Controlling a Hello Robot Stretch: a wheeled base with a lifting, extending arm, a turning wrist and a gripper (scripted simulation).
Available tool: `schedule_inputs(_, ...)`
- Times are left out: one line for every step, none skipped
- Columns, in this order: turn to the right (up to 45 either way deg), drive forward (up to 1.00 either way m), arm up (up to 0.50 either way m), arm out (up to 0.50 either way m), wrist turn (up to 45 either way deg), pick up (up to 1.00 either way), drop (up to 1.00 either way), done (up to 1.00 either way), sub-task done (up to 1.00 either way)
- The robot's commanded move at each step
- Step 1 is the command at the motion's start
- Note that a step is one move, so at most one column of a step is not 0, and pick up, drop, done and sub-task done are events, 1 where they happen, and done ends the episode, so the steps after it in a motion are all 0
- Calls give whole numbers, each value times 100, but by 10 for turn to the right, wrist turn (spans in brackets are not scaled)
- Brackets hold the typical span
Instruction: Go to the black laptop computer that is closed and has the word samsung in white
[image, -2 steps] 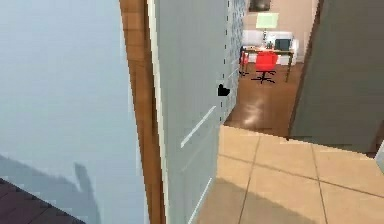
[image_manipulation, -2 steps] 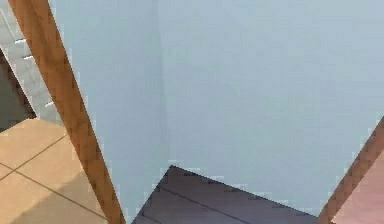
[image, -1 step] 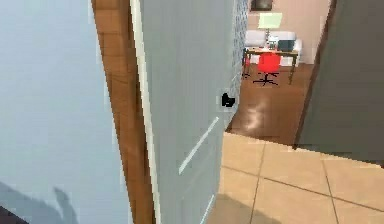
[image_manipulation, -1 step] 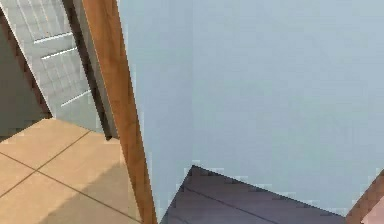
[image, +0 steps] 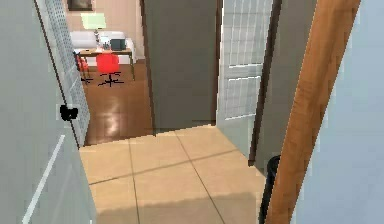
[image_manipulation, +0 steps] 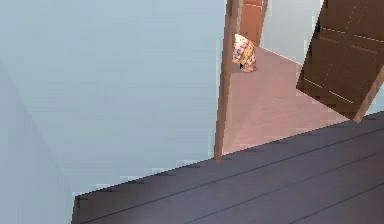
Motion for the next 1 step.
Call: schedule_inputs(60, 0, 0, 0, 0, 0, 0, 0, 0)
